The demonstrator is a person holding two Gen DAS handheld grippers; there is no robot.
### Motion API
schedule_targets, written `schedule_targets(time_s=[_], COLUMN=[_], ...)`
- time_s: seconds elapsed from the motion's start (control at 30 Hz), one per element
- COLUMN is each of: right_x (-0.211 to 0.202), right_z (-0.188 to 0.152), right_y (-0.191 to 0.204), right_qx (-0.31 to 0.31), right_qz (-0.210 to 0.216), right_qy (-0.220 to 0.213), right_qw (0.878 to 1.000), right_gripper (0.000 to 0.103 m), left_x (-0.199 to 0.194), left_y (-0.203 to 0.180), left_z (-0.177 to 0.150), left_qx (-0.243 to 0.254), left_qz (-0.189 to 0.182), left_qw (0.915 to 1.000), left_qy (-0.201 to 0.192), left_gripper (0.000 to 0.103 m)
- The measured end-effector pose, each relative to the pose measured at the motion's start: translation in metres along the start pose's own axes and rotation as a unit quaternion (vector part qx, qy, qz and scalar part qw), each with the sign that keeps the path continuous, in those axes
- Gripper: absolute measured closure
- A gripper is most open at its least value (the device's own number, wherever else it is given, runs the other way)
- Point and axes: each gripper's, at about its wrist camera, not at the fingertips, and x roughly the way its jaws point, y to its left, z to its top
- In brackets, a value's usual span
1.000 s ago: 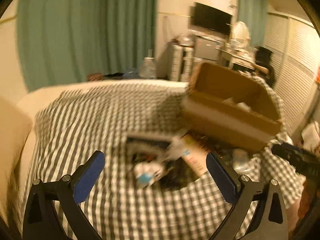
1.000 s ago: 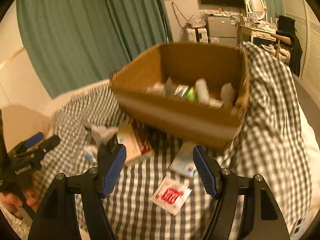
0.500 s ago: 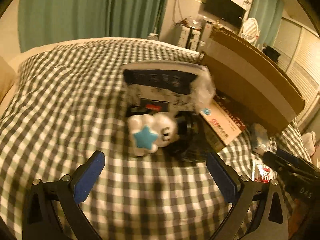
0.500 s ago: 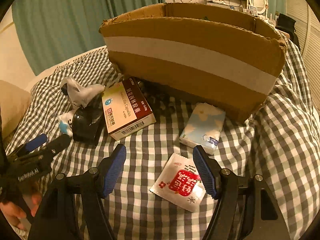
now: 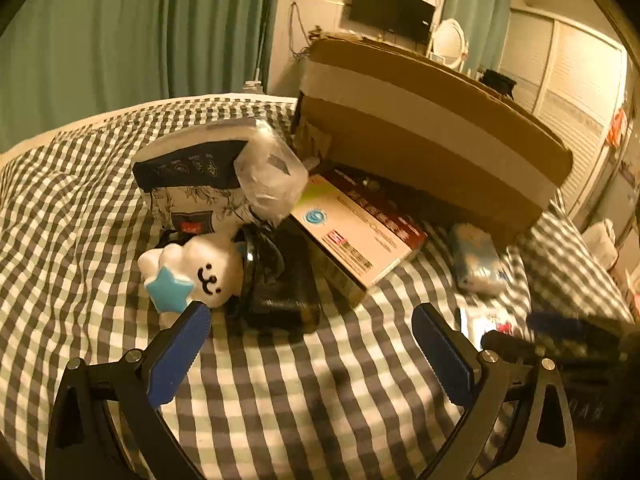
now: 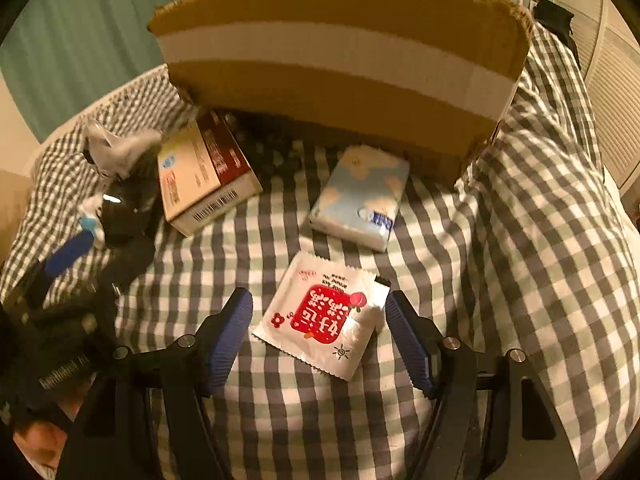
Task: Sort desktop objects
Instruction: 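Move both tools back over the bed toward the remaining items, then grasp the black cup with the left tool while the right tool grasps the red-white sachet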
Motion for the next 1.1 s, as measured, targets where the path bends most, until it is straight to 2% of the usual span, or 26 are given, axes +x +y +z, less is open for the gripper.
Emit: schedule_targets(time_s=[0.13, 0.23, 0.27, 0.3, 0.33, 0.37, 0.4, 0.5, 0.53, 0.63, 0.77, 0.9, 0.97, 1.03, 1.1], right_x=[0.013, 0.019, 0.020, 0.022, 0.023, 0.022, 0.021, 0.015, 0.014, 0.008, 0.000, -0.008, -0.012, -0.016, -0.019], right_z=[-0.001, -0.002, -0.003, -0.004, -0.005, -0.005, -0.005, -0.008, -0.009, -0.010, -0.014, -0.018, -0.018, -0.019, -0.020], right_y=[0.001, 0.009, 0.012, 0.013, 0.014, 0.015, 0.016, 0.016, 0.015, 0.009, 0.004, 0.001, -0.004, -0.008, -0.011], right_qx=[-0.003, -0.027, -0.035, -0.042, -0.048, -0.054, -0.058, -0.063, -0.061, -0.050, -0.046, -0.042, -0.032, -0.023, -0.020], right_qz=[-0.002, -0.015, -0.021, -0.027, -0.033, -0.034, -0.034, -0.033, -0.031, -0.021, -0.009, 0.003, 0.018, 0.027, 0.029], right_qy=[0.021, 0.029, 0.032, 0.036, 0.037, 0.037, 0.036, 0.031, 0.029, 0.026, 0.024, 0.019, 0.019, 0.019, 0.020], right_qw=[1.000, 0.999, 0.999, 0.998, 0.998, 0.997, 0.997, 0.997, 0.997, 0.998, 0.999, 0.999, 0.999, 0.999, 0.999], right_gripper=[0.034, 0.034, 0.034, 0.040, 0.051, 0.052, 0.059, 0.067, 0.070, 0.080, 0.085, 0.086, 0.086, 0.086, 0.086], left_x=[0.019, 0.025, 0.027, 0.029, 0.028, 0.027, 0.026, 0.020, 0.015, 0.005, 0.001, -0.002, -0.004, -0.007, -0.007], left_y=[0.003, 0.002, 0.002, 0.002, 0.005, 0.011, 0.016, 0.040, 0.045, 0.044, 0.040, 0.038, 0.035, 0.035, 0.034], left_z=[0.009, 0.017, 0.018, 0.020, 0.020, 0.019, 0.018, 0.010, 0.006, -0.001, -0.015, -0.024, -0.021, -0.015, -0.012], left_qx=[-0.003, -0.008, -0.009, -0.009, -0.009, -0.013, -0.018, -0.065, -0.081, -0.075, -0.063, -0.072, -0.067, -0.068, -0.070], left_qz=[0.005, 0.010, 0.012, 0.016, 0.022, 0.025, 0.021, -0.015, -0.020, -0.014, -0.009, -0.009, 0.001, 0.001, -0.002], left_qw=[1.0000, 0.9999, 0.9998, 0.9997, 0.9996, 0.9996, 0.9996, 0.9978, 0.9965, 0.9971, 0.9971, 0.9960, 0.9970, 0.9974, 0.9974], left_qy=[0.003, -0.009, -0.010, -0.013, -0.015, -0.010, -0.006, 0.006, 0.002, 0.009, 0.042, 0.051, 0.039, 0.023, 0.018], left_gripper=[0.005, 0.005, 0.008, 0.017, 0.024, 0.038, 0.051, 0.063, 0.064, 0.070, 0.082, 0.082, 0.080, 0.072, 0.049])
